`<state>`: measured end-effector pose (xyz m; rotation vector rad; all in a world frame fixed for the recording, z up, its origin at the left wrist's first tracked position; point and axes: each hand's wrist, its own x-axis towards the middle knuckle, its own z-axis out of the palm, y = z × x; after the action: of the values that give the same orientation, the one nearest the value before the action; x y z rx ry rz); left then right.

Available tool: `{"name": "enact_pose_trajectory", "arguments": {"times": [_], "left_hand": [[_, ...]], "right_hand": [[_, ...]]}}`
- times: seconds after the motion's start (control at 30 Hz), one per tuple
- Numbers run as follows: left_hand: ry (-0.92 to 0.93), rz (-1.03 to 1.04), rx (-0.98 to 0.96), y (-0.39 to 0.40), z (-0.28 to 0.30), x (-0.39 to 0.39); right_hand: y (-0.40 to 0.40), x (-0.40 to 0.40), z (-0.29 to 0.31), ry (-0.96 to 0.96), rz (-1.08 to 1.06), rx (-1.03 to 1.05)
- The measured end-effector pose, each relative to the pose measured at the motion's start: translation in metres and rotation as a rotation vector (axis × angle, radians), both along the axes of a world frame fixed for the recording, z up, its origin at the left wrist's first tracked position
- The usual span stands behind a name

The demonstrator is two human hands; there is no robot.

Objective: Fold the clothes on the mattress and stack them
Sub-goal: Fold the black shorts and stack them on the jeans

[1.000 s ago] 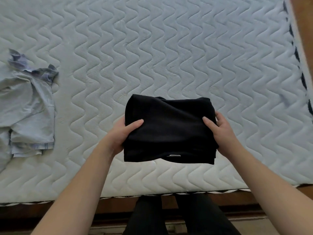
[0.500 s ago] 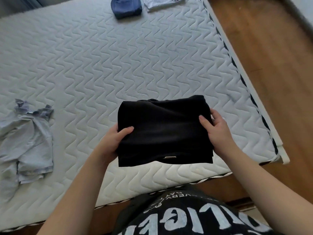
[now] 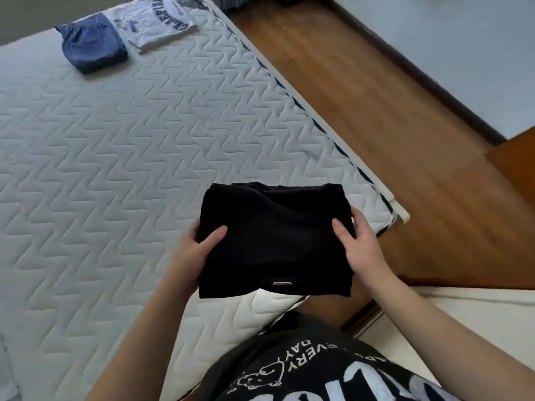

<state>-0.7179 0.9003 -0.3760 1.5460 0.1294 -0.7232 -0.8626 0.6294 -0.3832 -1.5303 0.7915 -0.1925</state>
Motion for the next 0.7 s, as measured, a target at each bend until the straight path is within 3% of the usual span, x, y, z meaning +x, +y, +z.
{"name": "enact_pose_trajectory", "arguments": {"times": [0.43,0.7], "left_hand": [[-0.100,-0.443,-0.048,-0.142,0.024,0.002],[-0.088,-0.524,-0.058,-0.254,0.024,-0.025]], "right_hand": [[-0.054,-0.101,0.020,-0.054,-0.479,-0.037],[-0.142,-0.142,0.005,-0.046,-0.598,-0.018]]}}
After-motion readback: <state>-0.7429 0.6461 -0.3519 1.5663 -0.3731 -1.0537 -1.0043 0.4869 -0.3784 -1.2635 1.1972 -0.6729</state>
